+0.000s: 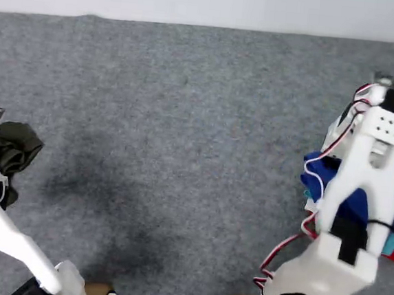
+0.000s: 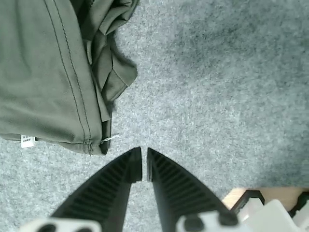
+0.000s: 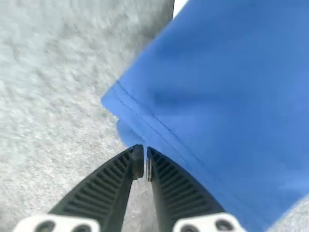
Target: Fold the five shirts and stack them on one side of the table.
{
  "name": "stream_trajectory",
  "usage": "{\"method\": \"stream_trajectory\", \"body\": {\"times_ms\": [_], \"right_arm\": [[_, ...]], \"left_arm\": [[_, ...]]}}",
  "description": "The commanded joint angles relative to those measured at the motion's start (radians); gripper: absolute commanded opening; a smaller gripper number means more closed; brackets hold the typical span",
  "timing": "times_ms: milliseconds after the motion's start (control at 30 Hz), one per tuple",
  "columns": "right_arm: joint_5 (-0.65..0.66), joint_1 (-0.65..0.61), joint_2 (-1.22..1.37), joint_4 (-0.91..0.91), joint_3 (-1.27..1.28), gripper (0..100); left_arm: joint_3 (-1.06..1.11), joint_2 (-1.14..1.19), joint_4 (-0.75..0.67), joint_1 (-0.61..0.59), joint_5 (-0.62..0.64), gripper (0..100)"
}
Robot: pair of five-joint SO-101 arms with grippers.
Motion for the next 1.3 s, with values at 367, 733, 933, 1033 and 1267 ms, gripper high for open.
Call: {"method": "stream_trajectory", "body": {"times_ms": [367, 733, 933, 1033, 1267], "right_arm": [[0.063, -0.07, -0.328, 0.038, 0.201, 1.0], [0.068, -0.068, -0.409, 0.038, 0.474, 1.0], [0.063, -0.068, -0.409, 0.038, 0.48, 1.0], [0.063, -0.068, -0.409, 0.038, 0.48, 1.0], [0.063, -0.068, -0.417, 0.038, 0.482, 1.0]], "left_arm": [[-0.088, -0.005, -0.06, 0.04, 0.003, 13], [-0.088, 0.319, -0.399, -0.078, -0.144, 23], [-0.088, 0.549, -0.649, -0.08, -0.178, 23], [-0.088, 0.637, -0.783, -0.08, -0.176, 23], [-0.101, 0.692, -0.91, -0.074, -0.146, 3]]}}
